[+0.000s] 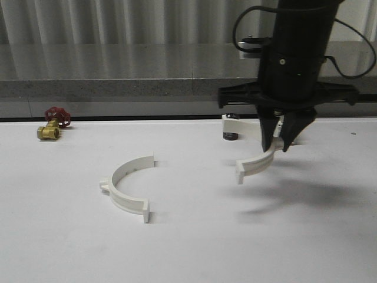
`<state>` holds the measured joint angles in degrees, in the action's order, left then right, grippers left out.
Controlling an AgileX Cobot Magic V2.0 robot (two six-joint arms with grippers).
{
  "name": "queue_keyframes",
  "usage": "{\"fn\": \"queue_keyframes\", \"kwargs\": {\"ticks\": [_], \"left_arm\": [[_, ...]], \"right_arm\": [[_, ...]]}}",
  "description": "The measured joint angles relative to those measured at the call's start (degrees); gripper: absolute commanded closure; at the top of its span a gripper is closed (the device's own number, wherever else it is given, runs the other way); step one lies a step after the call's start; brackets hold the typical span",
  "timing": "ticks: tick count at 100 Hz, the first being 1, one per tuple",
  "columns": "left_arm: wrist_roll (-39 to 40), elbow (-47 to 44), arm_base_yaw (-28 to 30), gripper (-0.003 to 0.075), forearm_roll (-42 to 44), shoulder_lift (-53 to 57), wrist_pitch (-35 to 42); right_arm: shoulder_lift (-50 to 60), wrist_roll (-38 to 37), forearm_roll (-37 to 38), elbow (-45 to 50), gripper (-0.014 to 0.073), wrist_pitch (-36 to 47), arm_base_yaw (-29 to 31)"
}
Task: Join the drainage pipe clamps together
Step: 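Carry the clamp half toward the placed half and align the ends, then press the halves together into a ring, open right gripper, withdraw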
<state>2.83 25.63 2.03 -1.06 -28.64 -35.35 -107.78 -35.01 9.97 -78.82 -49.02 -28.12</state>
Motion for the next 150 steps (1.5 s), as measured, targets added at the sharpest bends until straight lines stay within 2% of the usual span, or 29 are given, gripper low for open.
{"fn": "queue_keyframes", "kwargs": {"ticks": [16,49,86,150], "left_arm": [[0.0,0.0,0.0,0.0741,0.0,0.0,0.0],[0.0,0.0,0.0,0.0741,0.0,0.0,0.0],[0.0,0.0,0.0,0.0741,0.0,0.0,0.0],[0.0,0.0,0.0,0.0741,0.0,0.0,0.0]], "right_arm": [[-4.5,-2.0,-0.3,-4.8,0.0607,-1.5,-3.4],[-10.4,-5.4,-0.6,-8.9,0.0607,-2.1,-7.9],[-13.4,-7.1,-0.8,-12.3,0.0607,-2.5,-9.1],[-14.4,-9.4,-1.5,-12.7,0.0607,-0.9,-10.2]]}}
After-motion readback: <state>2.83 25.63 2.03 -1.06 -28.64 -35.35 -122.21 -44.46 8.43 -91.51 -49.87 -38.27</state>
